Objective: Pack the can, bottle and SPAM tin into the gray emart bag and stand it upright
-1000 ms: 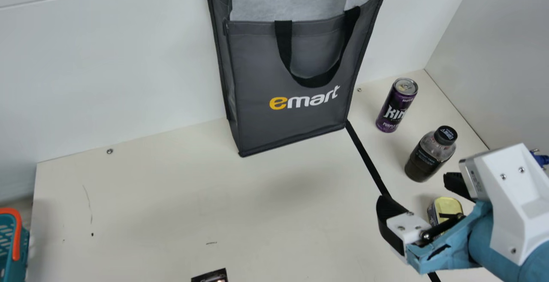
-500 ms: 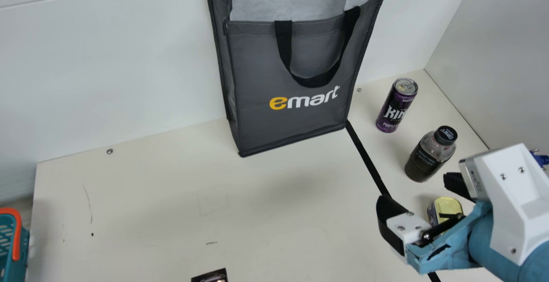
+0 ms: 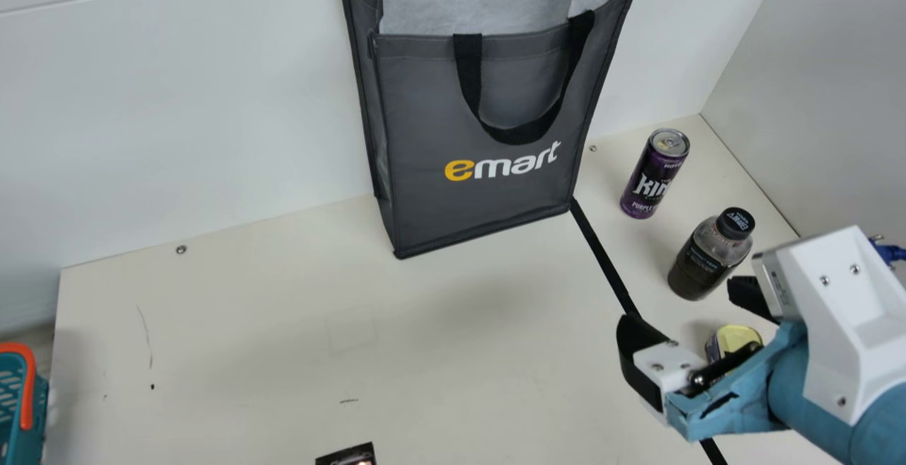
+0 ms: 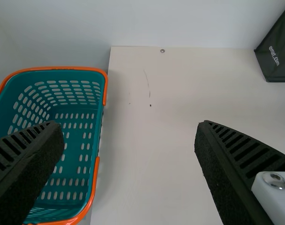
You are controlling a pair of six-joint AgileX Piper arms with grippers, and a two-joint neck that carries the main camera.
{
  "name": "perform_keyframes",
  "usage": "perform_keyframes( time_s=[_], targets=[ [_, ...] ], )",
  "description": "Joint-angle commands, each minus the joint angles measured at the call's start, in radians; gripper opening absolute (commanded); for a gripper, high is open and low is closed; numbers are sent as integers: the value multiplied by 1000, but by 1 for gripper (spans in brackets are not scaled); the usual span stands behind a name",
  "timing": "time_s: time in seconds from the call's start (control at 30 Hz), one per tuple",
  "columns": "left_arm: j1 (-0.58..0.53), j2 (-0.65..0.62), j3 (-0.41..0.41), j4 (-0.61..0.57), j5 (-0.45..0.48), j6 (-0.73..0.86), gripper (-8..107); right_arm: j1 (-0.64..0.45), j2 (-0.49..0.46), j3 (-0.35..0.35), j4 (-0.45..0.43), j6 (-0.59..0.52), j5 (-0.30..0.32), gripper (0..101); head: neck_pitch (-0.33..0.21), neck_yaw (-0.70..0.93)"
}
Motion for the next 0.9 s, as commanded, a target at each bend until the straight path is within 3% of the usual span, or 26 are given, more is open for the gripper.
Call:
perform_keyframes(
  time_s=[0.0, 0.43, 0.87],
  targets=[
    [0, 0, 0, 0, 0, 0, 90, 1, 10, -7, 2, -3, -8, 95, -23, -1],
    [0, 0, 0, 0, 0, 0, 90, -7, 94, -74, 28, -43, -38, 95, -23, -1],
    [0, 0, 0, 0, 0, 0, 90, -57, 204, -185, 87, -174, -50, 95, -23, -1]
  ],
)
